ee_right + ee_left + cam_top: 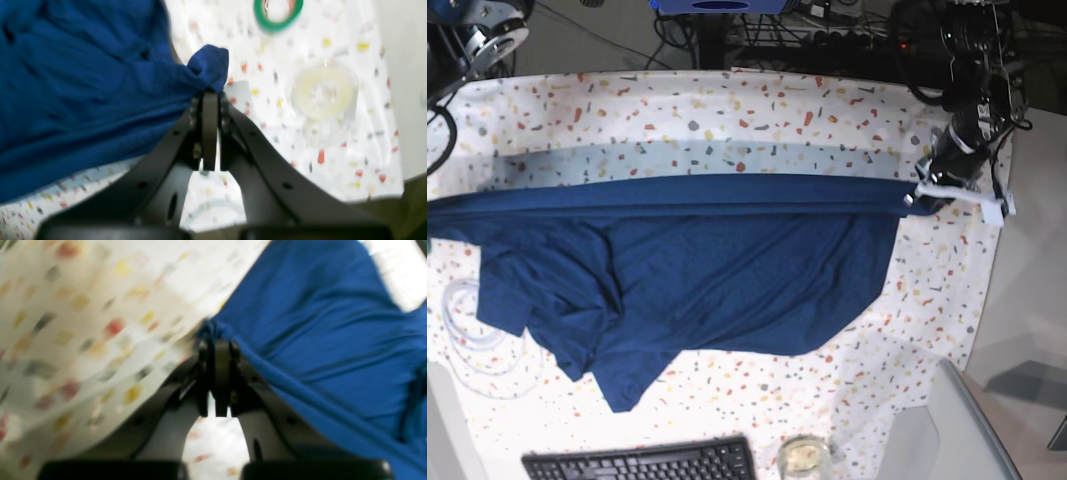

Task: Layout the t-shirt on the table in an organized manner, then fold the t-shirt properly
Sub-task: 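Lay the stretched shirt edge down along the table with both grippers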

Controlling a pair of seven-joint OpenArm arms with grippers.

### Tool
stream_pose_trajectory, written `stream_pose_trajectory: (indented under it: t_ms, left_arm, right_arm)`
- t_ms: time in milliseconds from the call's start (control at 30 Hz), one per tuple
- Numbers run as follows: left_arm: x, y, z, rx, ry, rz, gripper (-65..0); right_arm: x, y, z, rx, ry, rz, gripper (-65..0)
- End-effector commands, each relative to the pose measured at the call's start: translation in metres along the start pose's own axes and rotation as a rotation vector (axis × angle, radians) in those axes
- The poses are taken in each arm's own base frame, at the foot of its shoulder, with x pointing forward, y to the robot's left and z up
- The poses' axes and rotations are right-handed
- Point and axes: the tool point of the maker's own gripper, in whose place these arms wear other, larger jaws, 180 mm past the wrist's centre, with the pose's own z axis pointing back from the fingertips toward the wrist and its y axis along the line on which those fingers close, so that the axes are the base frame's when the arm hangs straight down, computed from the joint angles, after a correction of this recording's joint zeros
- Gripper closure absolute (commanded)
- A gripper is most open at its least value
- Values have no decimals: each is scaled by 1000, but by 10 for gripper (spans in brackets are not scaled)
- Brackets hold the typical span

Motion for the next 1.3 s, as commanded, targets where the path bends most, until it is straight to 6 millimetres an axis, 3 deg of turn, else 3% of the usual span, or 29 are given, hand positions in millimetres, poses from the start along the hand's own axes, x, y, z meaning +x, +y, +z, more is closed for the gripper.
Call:
stream_pose_trajectory:
  t_ms: [0, 167, 333, 467, 567, 833, 1000, 1267]
  left_arm:
    - [28, -14, 5, -32, -66, -24, 0]
    - [52, -44, 12, -99, -90, -50, 0]
    - [59, -42, 17, -94, -112, -46, 0]
    - [37, -24, 20, -55, -62, -43, 0]
    - [11, -6, 24, -13, -5, -46, 0]
    - [-64, 50, 21, 114, 141, 33, 0]
    - [-82, 80, 25, 183, 112, 36, 0]
    - [-85, 89, 24, 214, 121, 5, 0]
  right_arm:
    - [28, 2, 7, -2, -75, 22, 0]
    - [48, 12, 12, 0, -105, 84, 0]
    - [53, 10, 21, -25, -128, 109, 0]
    - [30, 3, 21, -45, -81, 128, 0]
    - [2, -3, 15, -48, -14, 129, 0]
    - [-79, -8, -22, 25, 70, 28, 0]
    - [-110, -15, -22, 21, 109, 9, 0]
    - [-122, -19, -20, 13, 115, 2, 0]
